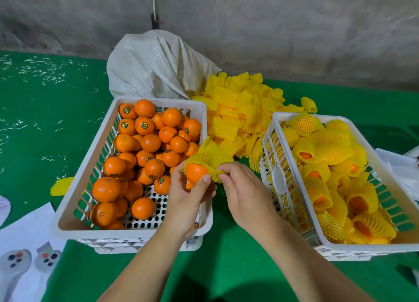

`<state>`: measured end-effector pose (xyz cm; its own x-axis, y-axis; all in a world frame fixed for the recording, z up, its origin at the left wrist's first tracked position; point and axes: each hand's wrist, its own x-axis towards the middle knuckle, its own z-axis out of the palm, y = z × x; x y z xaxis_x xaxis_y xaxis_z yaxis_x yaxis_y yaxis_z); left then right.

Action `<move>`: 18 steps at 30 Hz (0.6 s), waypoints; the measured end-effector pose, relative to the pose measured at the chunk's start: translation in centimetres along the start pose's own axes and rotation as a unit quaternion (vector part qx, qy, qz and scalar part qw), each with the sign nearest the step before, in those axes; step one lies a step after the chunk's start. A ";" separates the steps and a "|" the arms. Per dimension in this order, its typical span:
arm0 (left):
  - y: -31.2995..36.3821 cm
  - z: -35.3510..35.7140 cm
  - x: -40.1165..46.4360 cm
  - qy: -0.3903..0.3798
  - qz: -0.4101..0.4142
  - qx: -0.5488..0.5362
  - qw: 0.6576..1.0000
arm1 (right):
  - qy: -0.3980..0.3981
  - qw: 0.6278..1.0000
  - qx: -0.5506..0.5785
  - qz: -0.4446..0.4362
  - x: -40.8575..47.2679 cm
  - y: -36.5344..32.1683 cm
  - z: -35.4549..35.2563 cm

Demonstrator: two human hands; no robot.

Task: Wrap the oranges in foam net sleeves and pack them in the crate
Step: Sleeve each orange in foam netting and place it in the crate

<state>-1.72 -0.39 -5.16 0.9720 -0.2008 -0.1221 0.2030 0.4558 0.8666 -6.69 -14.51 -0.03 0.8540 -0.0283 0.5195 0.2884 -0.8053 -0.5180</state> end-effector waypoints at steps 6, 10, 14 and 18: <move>0.3 0.1 -0.1 0.034 0.009 -0.012 0.999 | -0.009 1.000 0.021 0.016 -1.3 -0.2 1.7; 0.1 0.0 0.1 0.041 0.002 0.007 0.999 | 0.003 0.996 0.058 0.065 -1.2 0.8 2.5; 0.1 -0.2 0.2 -0.010 0.008 0.029 0.999 | 0.082 0.963 0.143 0.212 -1.3 0.8 3.9; 0.1 -0.3 0.2 -0.055 0.028 0.044 0.997 | 0.057 0.940 0.173 0.287 -2.0 1.4 5.0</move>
<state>-1.49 -0.08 -5.22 0.9613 -0.2744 -0.0229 0.1337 0.3927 0.9099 -5.83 -12.58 -5.20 0.8658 -0.4788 0.1456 -0.0661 -0.3978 -0.9151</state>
